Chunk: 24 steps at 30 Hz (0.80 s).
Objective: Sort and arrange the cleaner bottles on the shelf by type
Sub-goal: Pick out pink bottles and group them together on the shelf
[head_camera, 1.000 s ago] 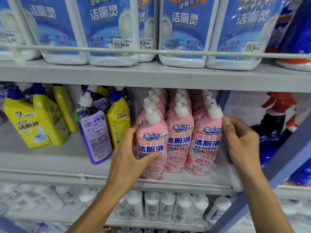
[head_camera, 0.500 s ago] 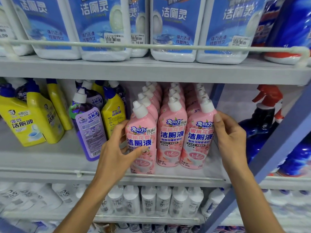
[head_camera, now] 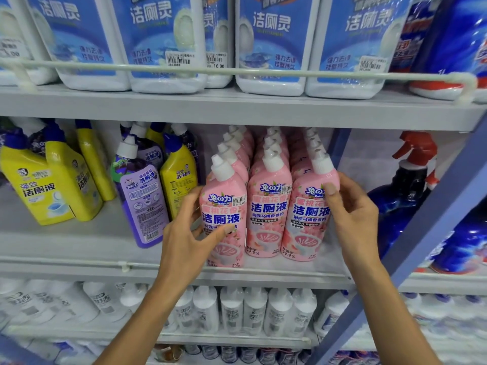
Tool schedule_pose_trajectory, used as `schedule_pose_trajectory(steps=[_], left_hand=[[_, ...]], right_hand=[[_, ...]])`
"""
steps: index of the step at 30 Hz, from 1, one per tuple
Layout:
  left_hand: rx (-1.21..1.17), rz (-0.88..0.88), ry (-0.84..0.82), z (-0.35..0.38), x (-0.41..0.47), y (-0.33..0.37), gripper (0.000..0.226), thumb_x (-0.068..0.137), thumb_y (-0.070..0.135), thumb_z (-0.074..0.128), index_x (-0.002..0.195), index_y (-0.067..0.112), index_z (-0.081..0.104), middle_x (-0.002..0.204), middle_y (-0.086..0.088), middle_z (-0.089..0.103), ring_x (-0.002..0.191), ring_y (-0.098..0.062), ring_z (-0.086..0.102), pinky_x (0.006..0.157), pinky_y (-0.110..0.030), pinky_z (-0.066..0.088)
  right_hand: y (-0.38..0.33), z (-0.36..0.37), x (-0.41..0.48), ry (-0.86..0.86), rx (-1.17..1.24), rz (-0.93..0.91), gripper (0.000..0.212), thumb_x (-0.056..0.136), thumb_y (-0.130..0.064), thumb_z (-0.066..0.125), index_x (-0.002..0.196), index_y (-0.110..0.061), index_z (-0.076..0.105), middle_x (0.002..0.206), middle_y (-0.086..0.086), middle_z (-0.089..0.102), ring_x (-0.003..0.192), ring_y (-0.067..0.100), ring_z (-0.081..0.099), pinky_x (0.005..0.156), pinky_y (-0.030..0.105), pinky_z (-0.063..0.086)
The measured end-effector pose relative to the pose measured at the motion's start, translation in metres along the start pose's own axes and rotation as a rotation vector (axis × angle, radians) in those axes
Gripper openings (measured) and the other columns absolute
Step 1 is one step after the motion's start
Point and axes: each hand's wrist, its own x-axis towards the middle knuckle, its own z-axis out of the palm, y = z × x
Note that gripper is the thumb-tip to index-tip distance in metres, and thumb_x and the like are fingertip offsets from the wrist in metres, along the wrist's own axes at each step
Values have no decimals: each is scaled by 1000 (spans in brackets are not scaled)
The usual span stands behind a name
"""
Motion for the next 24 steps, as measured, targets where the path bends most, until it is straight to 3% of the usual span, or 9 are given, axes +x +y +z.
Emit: schedule_pose_trajectory(steps=[5,8,12,18,24], left_hand=[[16,-42,-39,-3,1,-9,91,69,22,93,146,35,47,130,14,68,118,-4,66,95,-25,57],[57,-100,-89,3,-2,-20,85,66,18,95,139,28,53,120,20,72,111,-1,69,98,-29,57],[43,-118,-89,8,-2,-25,78,65,16,94,134,21,57,111,27,73,103,5,70,89,-16,56],[15,-123,-61,15,-4,-27,74,65,31,92,132,24,59,116,18,73,110,-4,70,95,-34,58],[0,-119,-66,25,-6,-23,72,65,32,92,129,27,60,114,18,74,107,-3,71,89,-24,59]], right_hand=[[16,-3,-14,-29,-172,31,68,76,-47,83,136,-24,61,122,-8,73,112,9,70,97,40,59],[23,-4,-16,-18,-266,26,71,71,-54,81,133,-24,64,120,-10,73,108,4,70,97,37,59],[25,-5,-8,-15,-323,6,71,72,-56,79,133,-24,65,120,-10,73,106,4,69,96,36,59],[31,-9,2,-38,-300,16,68,75,-53,80,135,-25,65,121,-8,73,109,7,70,98,42,59],[34,-10,5,-40,-298,-3,67,78,-53,80,137,-25,63,125,-7,72,112,10,70,98,45,59]])
